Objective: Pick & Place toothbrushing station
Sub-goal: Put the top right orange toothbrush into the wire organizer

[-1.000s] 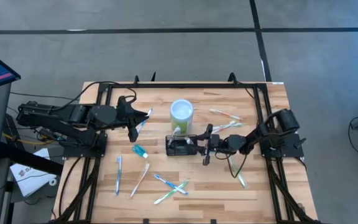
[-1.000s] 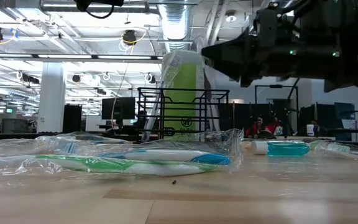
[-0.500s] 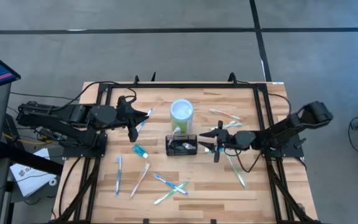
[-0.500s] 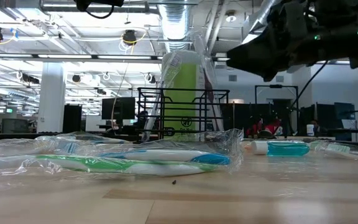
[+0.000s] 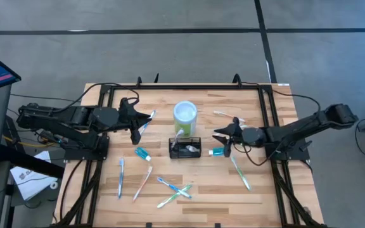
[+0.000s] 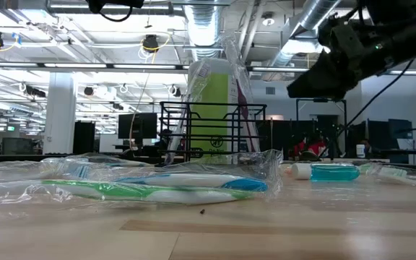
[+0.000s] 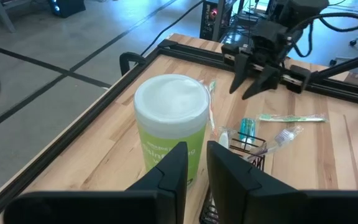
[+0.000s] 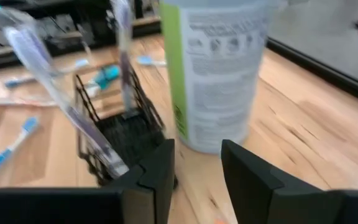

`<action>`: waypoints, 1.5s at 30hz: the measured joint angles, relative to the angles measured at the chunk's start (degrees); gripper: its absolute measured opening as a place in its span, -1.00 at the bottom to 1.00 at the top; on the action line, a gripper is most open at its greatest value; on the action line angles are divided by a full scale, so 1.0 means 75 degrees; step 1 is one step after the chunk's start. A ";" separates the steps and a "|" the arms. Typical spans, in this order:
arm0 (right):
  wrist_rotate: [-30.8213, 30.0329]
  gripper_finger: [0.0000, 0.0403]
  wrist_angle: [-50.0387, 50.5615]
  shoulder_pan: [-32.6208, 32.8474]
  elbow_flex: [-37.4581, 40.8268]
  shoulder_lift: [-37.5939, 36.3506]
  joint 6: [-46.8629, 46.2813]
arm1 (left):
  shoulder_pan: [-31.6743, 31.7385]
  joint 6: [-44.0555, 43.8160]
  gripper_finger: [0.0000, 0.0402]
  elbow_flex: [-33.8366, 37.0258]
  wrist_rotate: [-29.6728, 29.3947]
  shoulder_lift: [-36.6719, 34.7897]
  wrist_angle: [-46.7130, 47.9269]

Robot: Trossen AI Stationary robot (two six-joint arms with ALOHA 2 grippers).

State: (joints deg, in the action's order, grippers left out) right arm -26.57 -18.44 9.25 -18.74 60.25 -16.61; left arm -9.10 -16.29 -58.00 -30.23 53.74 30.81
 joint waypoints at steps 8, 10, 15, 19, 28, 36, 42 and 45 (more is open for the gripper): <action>0.0498 -0.37 0.1060 -0.0997 0.0000 -0.0290 -0.0255 | 0.0001 0.0000 -0.73 0.0000 -0.0002 0.0000 -0.0006; 0.0658 -0.38 0.1260 -0.1310 -0.0005 -0.0289 -0.0277 | 0.0000 0.0000 -0.73 0.0000 -0.0002 0.0000 -0.0005; 0.0973 -0.39 0.2425 -0.2091 -0.0400 -0.0219 -0.0271 | 0.0003 0.0000 -0.73 0.0000 -0.0005 0.0000 -0.0006; 0.1051 -0.39 0.3579 -0.2618 -0.0865 -0.0111 -0.0025 | 0.0000 0.0000 -0.73 0.0000 -0.0024 0.0000 -0.0003; 0.1881 -0.39 0.4632 -0.3722 -0.1381 0.0579 0.0674 | 0.0006 0.0000 -0.73 0.0003 -0.0031 0.0000 0.0003; 0.2287 -0.39 0.4782 -0.4454 -0.1964 0.1586 0.1412 | 0.0015 0.0000 -0.73 0.0003 -0.0028 0.0000 0.0003; 0.2364 -0.39 0.5236 -0.4935 -0.2462 0.2501 0.1970 | 0.0015 0.0000 -0.73 0.0003 -0.0028 0.0000 0.0004; 0.2402 -0.39 0.5327 -0.5082 -0.2646 0.2881 0.2227 | 0.0015 0.0000 -0.73 0.0003 -0.0025 0.0000 0.0006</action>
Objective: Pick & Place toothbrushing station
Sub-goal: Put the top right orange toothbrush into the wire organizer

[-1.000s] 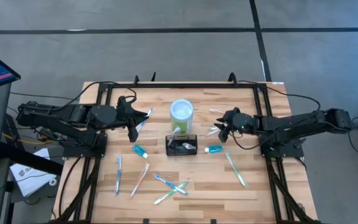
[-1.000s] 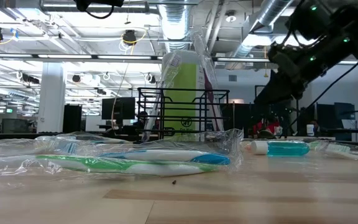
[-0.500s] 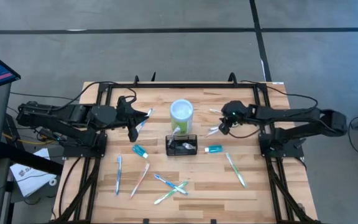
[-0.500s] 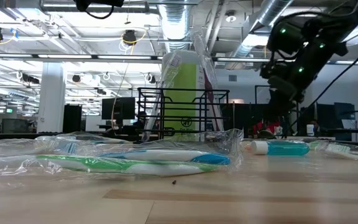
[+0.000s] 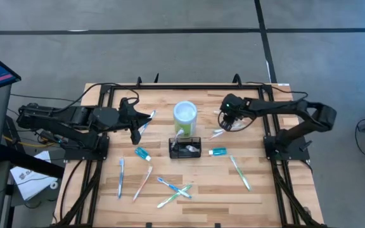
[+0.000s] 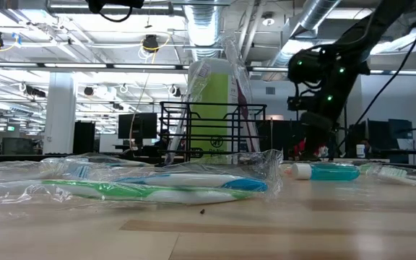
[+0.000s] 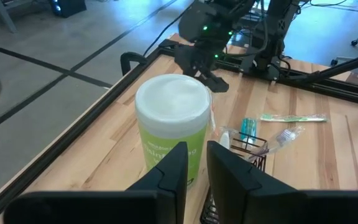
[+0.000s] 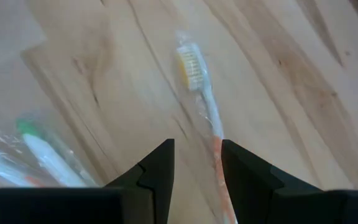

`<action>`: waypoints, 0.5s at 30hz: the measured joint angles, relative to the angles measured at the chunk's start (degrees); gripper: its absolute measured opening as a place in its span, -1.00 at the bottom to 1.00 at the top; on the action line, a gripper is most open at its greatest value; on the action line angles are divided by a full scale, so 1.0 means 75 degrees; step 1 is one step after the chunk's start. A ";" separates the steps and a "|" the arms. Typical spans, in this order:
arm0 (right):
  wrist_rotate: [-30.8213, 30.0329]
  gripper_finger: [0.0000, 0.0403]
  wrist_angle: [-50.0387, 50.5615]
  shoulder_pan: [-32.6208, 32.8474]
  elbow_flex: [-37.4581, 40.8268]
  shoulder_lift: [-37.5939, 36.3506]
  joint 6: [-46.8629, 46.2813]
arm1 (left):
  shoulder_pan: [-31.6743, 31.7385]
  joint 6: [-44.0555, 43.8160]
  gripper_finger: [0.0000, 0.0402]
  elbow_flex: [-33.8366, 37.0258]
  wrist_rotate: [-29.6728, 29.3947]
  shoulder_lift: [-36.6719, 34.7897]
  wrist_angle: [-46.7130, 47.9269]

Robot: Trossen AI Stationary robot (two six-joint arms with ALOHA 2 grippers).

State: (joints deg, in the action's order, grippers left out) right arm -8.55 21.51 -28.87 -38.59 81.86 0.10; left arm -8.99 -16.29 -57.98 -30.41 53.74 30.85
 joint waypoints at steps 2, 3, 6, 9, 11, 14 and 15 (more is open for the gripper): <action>0.0218 -0.39 0.0018 -0.0096 -0.0104 0.0229 0.0151 | 0.0000 0.0000 -0.73 0.0000 0.0000 0.0000 0.0003; 0.0305 -0.39 0.0055 -0.0138 -0.0146 0.0334 0.0210 | 0.0000 0.0000 -0.73 0.0000 0.0000 0.0000 0.0003; 0.0344 -0.39 0.0156 -0.0258 -0.0240 0.0565 0.0399 | 0.0000 0.0000 -0.73 0.0000 0.0002 0.0000 0.0004; 0.0341 -0.39 0.0165 -0.0348 -0.0305 0.0723 0.0472 | 0.0000 0.0000 -0.73 0.0000 0.0003 0.0000 0.0003; 0.0341 -0.39 0.0173 -0.0413 -0.0321 0.0764 0.0547 | 0.0001 0.0000 -0.73 0.0000 0.0003 0.0000 0.0003; 0.0322 -0.39 0.0191 -0.0477 -0.0321 0.0732 0.0712 | 0.0000 0.0000 -0.73 0.0000 0.0003 0.0000 0.0004; 0.0322 -0.39 0.0212 -0.0476 -0.0321 0.0685 0.0735 | 0.0000 0.0000 -0.73 0.0000 0.0006 0.0000 0.0001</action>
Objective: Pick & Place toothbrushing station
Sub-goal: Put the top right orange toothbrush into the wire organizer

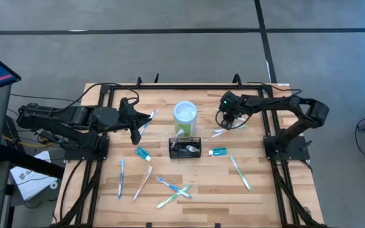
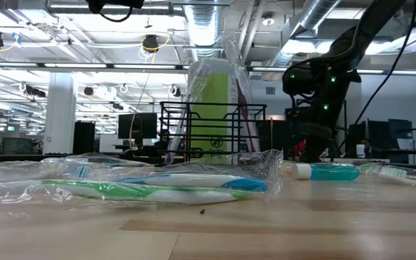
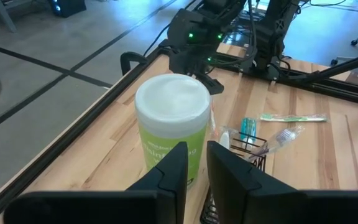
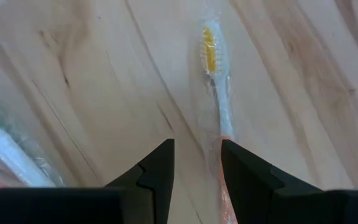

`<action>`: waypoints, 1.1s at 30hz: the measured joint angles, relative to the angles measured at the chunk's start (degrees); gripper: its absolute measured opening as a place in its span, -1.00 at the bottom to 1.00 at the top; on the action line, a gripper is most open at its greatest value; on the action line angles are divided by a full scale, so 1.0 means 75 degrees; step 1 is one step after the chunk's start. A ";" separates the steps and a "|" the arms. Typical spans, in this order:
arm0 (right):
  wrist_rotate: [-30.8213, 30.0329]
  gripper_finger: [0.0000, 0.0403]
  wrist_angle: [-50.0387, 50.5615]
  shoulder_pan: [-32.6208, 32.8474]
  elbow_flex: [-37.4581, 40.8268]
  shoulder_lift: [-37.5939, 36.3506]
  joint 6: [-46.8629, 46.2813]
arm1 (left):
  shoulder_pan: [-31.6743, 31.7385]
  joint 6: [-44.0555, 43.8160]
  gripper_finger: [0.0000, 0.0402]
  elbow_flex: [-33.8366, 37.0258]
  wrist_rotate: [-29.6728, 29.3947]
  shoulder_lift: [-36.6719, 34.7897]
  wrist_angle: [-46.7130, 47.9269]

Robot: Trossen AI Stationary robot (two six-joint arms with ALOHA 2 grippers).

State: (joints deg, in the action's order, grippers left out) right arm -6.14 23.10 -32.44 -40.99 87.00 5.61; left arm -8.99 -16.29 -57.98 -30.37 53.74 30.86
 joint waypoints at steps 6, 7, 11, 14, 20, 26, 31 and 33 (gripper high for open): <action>-0.0022 -0.39 0.0022 0.0016 -0.0085 -0.0275 0.0087 | 0.0000 0.0000 -0.73 0.0000 -0.0003 0.0000 0.0002; -0.0022 -0.39 0.0040 0.0014 -0.0123 -0.0277 0.0126 | 0.0000 0.0000 -0.73 0.0000 -0.0003 0.0000 -0.0001; 0.0008 -0.39 0.0063 -0.0077 -0.0146 -0.0178 0.0387 | 0.0003 0.0000 -0.73 0.0000 -0.0005 0.0000 -0.0001; 0.0010 -0.39 0.0049 -0.0166 -0.0143 -0.0086 0.0462 | 0.0003 0.0003 -0.73 0.0000 -0.0003 0.0000 -0.0001; 0.0011 -0.39 0.0025 -0.0315 -0.0140 -0.0084 0.0537 | 0.0003 0.0003 -0.73 0.0000 -0.0003 0.0000 -0.0001; 0.0086 -0.39 0.0086 -0.0353 -0.0140 -0.0052 0.0640 | 0.0003 0.0003 -0.73 0.0003 0.0000 0.0052 0.0010; 0.0222 -0.39 0.0081 -0.0354 -0.0140 -0.0052 0.0658 | 0.0003 0.0000 -0.73 0.0006 0.0021 0.0173 0.0025; 0.0225 -0.39 0.0074 -0.0377 -0.0140 -0.0052 0.0661 | 0.0003 0.0000 -0.73 0.0006 0.0020 0.0207 -0.0030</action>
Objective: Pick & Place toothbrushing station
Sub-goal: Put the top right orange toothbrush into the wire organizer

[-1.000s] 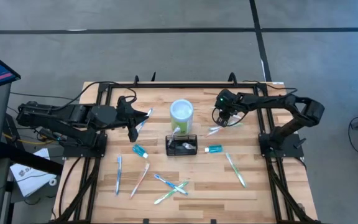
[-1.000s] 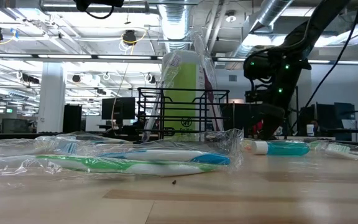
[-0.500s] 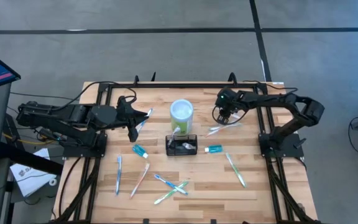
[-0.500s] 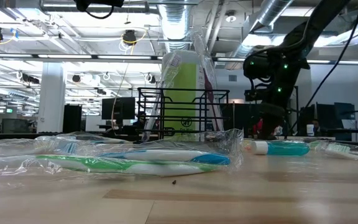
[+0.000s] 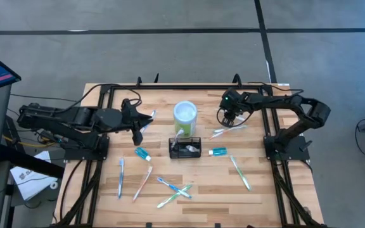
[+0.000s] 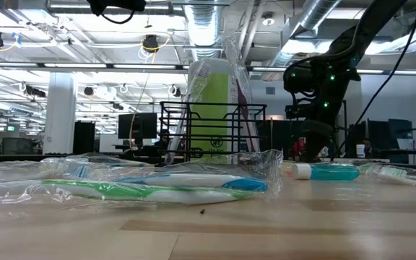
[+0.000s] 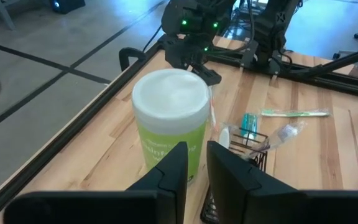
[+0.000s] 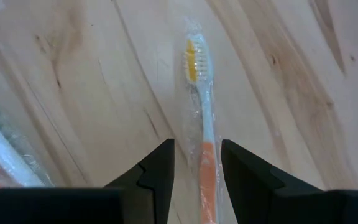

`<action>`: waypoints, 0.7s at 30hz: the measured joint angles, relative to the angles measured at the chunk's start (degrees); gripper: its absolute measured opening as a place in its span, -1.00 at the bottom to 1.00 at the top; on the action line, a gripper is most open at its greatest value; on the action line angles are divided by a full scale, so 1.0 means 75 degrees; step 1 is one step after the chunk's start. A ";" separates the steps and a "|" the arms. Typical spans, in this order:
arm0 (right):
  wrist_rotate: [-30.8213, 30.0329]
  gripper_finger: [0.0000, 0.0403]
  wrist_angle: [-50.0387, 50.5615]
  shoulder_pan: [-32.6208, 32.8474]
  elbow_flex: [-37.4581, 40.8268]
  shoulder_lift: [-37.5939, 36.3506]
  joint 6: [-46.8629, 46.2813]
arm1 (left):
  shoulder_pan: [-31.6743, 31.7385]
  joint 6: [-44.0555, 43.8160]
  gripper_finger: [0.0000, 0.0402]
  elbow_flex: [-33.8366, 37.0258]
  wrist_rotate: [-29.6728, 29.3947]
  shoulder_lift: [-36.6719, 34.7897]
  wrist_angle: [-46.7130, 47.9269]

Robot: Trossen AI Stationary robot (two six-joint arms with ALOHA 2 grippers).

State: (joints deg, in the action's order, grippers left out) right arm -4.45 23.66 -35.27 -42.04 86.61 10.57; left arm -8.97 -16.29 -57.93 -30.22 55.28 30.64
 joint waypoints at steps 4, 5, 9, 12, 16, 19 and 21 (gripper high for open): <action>0.0003 -0.39 -0.0014 -0.0022 0.0000 0.0000 0.0050 | 0.0000 0.0000 -0.73 0.0000 -0.0002 0.0006 0.0006; 0.0001 -0.39 -0.0018 -0.0020 0.0000 0.0000 0.0076 | 0.0000 0.0000 -0.73 0.0000 -0.0003 0.0006 0.0006; 0.0015 -0.39 -0.0131 -0.0014 0.0000 0.0114 0.0079 | -0.0003 0.0000 -0.73 0.0000 -0.0003 -0.0014 -0.0003; 0.0016 -0.39 -0.0151 -0.0047 0.0003 0.0433 0.0100 | -0.0001 0.0000 -0.73 0.0000 -0.0002 -0.0011 -0.0002; 0.0037 -0.39 -0.0360 -0.0055 -0.0027 0.0803 0.0197 | -0.0003 -0.0026 -0.73 0.0000 0.0000 -0.0011 -0.0005; 0.0029 -0.39 -0.0464 -0.0058 -0.0093 0.0917 0.0217 | -0.0003 -0.0026 -0.73 0.0000 0.0001 -0.0011 -0.0006; 0.0032 -0.41 -0.0394 -0.0086 -0.0161 0.0924 0.0241 | -0.0003 -0.0026 -0.73 0.0000 0.0000 -0.0011 -0.0006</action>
State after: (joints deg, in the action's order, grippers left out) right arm -4.22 20.70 -35.91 -43.25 93.53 12.38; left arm -8.99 -16.49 -57.93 -30.21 55.20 30.59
